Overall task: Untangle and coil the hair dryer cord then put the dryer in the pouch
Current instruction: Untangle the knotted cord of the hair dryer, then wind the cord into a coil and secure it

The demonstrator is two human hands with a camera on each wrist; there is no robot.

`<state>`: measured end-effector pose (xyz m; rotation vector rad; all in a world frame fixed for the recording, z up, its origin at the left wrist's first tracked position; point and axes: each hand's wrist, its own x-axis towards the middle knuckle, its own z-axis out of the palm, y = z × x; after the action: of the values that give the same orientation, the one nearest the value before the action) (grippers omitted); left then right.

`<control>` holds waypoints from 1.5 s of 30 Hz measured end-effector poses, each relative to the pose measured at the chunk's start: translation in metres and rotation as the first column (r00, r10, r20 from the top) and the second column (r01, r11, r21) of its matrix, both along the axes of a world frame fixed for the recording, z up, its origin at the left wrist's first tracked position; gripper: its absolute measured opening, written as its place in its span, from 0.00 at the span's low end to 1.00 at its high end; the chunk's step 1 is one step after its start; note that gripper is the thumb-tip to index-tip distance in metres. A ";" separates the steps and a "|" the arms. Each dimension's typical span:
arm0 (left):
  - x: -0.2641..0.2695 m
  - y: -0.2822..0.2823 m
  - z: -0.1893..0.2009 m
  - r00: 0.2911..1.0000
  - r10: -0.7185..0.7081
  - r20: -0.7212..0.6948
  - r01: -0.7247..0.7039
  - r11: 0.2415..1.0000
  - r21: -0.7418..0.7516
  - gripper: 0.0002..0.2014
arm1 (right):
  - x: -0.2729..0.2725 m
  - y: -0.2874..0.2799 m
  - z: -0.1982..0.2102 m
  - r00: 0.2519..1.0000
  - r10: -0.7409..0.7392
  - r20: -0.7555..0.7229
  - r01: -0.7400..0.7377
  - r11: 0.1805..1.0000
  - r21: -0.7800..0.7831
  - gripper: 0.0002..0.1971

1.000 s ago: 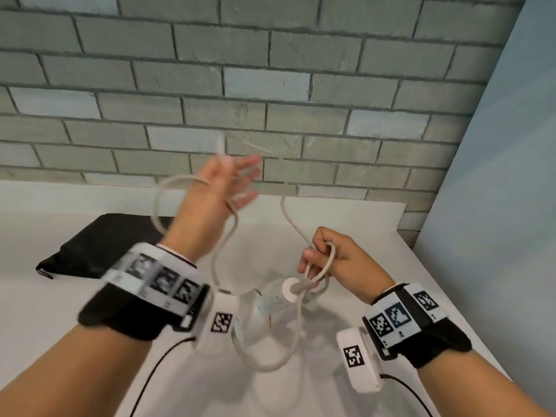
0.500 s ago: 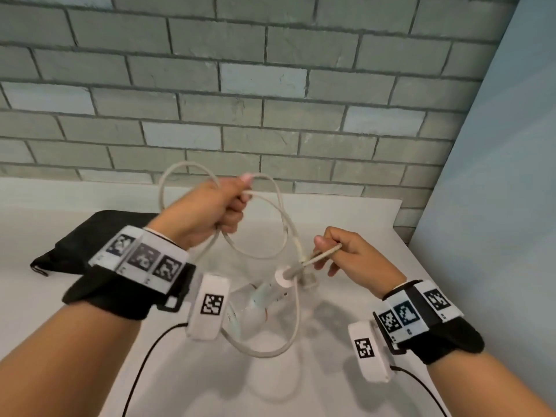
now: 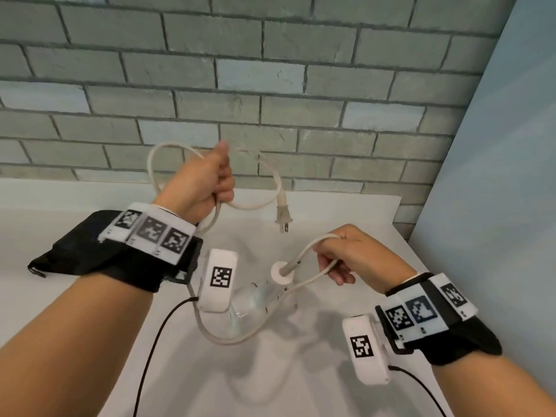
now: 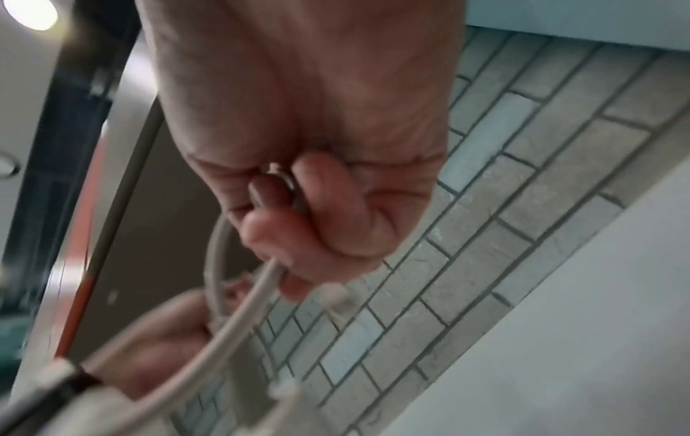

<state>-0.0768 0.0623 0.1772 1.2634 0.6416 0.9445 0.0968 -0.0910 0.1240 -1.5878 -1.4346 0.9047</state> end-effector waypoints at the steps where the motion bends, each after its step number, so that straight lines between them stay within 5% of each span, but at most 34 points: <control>1: 0.005 0.006 -0.011 0.994 0.017 -0.111 -0.018 1.000 -0.010 0.19 | 0.001 -0.001 0.004 0.994 0.012 -0.105 -0.010 1.000 0.025 0.19; 3: 0.014 0.015 -0.038 0.920 -0.022 -0.390 0.014 1.000 -0.025 0.16 | 0.006 -0.003 0.010 0.949 0.055 -0.311 -0.027 0.995 0.094 0.17; 5: 0.021 0.021 -0.066 0.769 -0.112 -0.629 0.089 0.994 -0.067 0.11 | 0.009 -0.003 0.016 0.903 0.104 -0.416 -0.040 0.986 0.161 0.10; 8: 0.028 0.021 -0.093 0.646 -0.228 -0.728 0.136 0.973 -0.185 0.10 | 0.012 -0.002 0.023 0.934 0.076 -0.348 0.008 0.972 0.234 0.09; 10: 0.030 0.018 -0.103 0.592 -0.272 -0.759 0.166 0.962 -0.216 0.24 | 0.011 0.000 0.031 0.956 0.016 -0.292 0.066 0.961 0.269 0.12; 14: 0.032 0.002 -0.115 0.374 -0.303 -0.877 0.239 0.945 -0.224 0.60 | 0.011 0.011 0.045 0.961 -0.104 -0.255 0.188 0.925 0.331 0.11; 18: 0.028 -0.019 -0.111 0.439 -0.383 -0.813 0.188 0.924 -0.334 0.58 | 0.014 0.021 0.056 0.953 -0.202 -0.224 0.278 0.876 0.395 0.12; 21: 0.019 -0.031 -0.113 0.367 -0.404 -0.838 0.168 0.915 -0.368 0.56 | 0.016 0.023 0.065 0.947 -0.278 -0.160 0.321 0.843 0.432 0.11; 22: 0.016 -0.031 -0.115 0.380 -0.422 -0.823 0.193 0.907 -0.376 0.57 | 0.018 0.024 0.068 0.938 -0.318 -0.136 0.344 0.828 0.443 0.10; 25: 0.010 -0.020 -0.121 0.687 -0.446 -0.573 0.136 0.854 -0.502 0.51 | 0.020 0.027 0.072 0.904 -0.401 -0.149 0.424 0.794 0.435 0.10; 28: 0.010 -0.017 -0.115 0.828 -0.243 -0.505 -0.059 0.859 -0.509 0.51 | 0.010 0.027 0.071 0.939 -0.315 -0.137 0.343 0.864 0.368 0.11; 30: 0.013 -0.025 -0.103 0.759 -0.208 -0.617 -0.052 0.925 -0.377 0.49 | 0.003 0.026 0.066 0.959 -0.272 -0.074 0.281 0.896 0.345 0.11; 33: 0.012 -0.036 -0.090 0.440 -0.165 -0.883 0.117 0.985 -0.126 0.50 | 0.003 0.024 0.060 0.956 -0.290 -0.052 0.290 0.894 0.340 0.10; 35: 0.012 -0.027 -0.090 0.364 -0.050 -0.930 0.122 0.993 -0.005 0.49 | 0.004 0.020 0.059 0.958 -0.281 -0.063 0.286 0.908 0.307 0.10; 36: 0.012 -0.020 -0.090 0.401 -0.010 -0.916 0.070 0.997 0.020 0.47 | 0.004 0.018 0.058 0.963 -0.261 -0.072 0.271 0.919 0.287 0.10; 38: 0.016 -0.007 -0.092 0.649 0.044 -0.759 -0.110 0.993 -0.037 0.42 | 0.003 0.012 0.058 0.977 -0.191 -0.091 0.209 0.942 0.263 0.10; 40: 0.019 0.003 -0.093 0.873 0.136 -0.468 -0.279 0.927 -0.251 0.37 | 0.001 0.006 0.058 0.988 -0.109 -0.107 0.132 0.962 0.239 0.10; 42: 0.019 0.009 -0.093 0.965 0.198 -0.174 -0.260 0.829 -0.496 0.34 | 0.000 0.001 0.057 0.995 -0.024 -0.096 0.043 0.978 0.205 0.09; 45: 0.016 0.017 -0.093 0.973 0.207 0.103 -0.086 0.738 -0.669 0.39 | 0.002 -0.005 0.052 0.992 0.125 0.015 -0.126 0.988 0.087 0.07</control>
<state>-0.0607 0.0797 0.0842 0.4872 0.8543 0.8301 0.0985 -0.0962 0.1755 -1.4518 -1.5739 0.8950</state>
